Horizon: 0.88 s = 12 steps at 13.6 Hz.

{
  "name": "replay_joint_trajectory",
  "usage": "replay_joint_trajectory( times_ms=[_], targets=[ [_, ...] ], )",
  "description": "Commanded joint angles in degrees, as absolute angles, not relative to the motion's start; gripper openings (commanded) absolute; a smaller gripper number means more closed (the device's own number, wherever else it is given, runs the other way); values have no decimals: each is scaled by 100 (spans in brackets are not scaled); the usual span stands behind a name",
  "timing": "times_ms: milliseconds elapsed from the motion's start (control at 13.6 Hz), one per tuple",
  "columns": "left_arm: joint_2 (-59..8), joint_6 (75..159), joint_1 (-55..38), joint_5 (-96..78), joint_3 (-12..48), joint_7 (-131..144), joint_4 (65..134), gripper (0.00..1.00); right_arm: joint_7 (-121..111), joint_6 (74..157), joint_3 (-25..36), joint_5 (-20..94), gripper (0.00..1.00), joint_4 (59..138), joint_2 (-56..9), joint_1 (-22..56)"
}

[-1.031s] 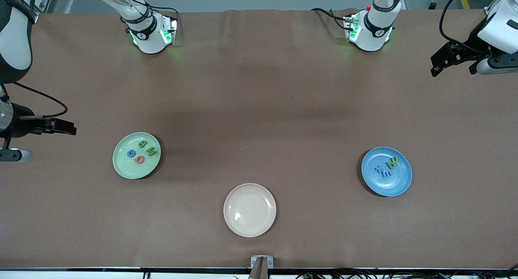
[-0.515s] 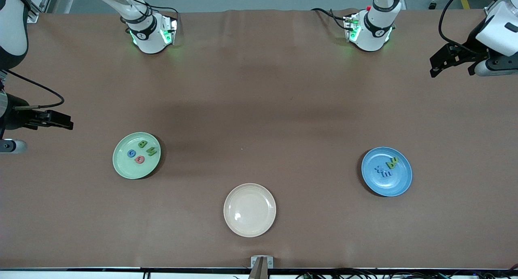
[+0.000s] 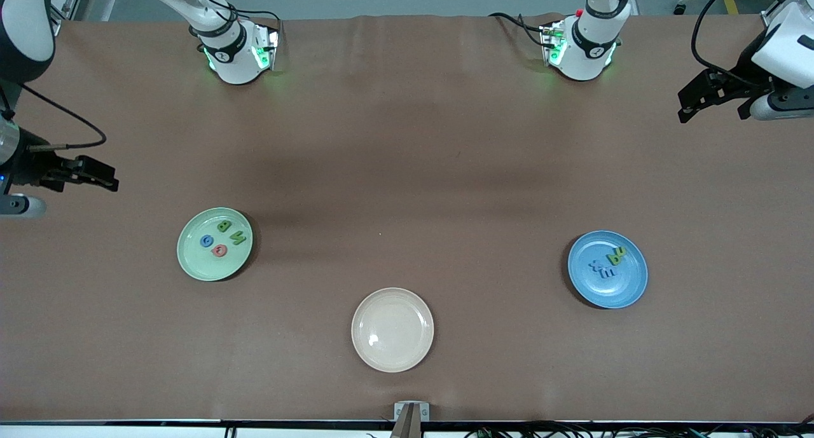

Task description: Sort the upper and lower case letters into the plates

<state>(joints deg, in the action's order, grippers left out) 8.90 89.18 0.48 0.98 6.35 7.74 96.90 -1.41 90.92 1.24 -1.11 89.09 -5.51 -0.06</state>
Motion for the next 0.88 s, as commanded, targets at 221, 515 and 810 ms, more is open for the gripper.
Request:
replay_joint_trajectory(
  times_ms=[221, 515, 810],
  targets=[
    [818, 9018, 62, 18, 633, 615, 9659, 100, -211, 9088, 97, -18, 100, 9396, 140, -44],
    [817, 9009, 62, 26, 642, 624, 9659, 100, -220, 9114, 105, -18, 100, 9597, 395, -44],
    [835, 8948, 79, 26, 642, 633, 9677, 100, -220, 9062, 105, -18, 100, 9598, 457, 26]
  ],
)
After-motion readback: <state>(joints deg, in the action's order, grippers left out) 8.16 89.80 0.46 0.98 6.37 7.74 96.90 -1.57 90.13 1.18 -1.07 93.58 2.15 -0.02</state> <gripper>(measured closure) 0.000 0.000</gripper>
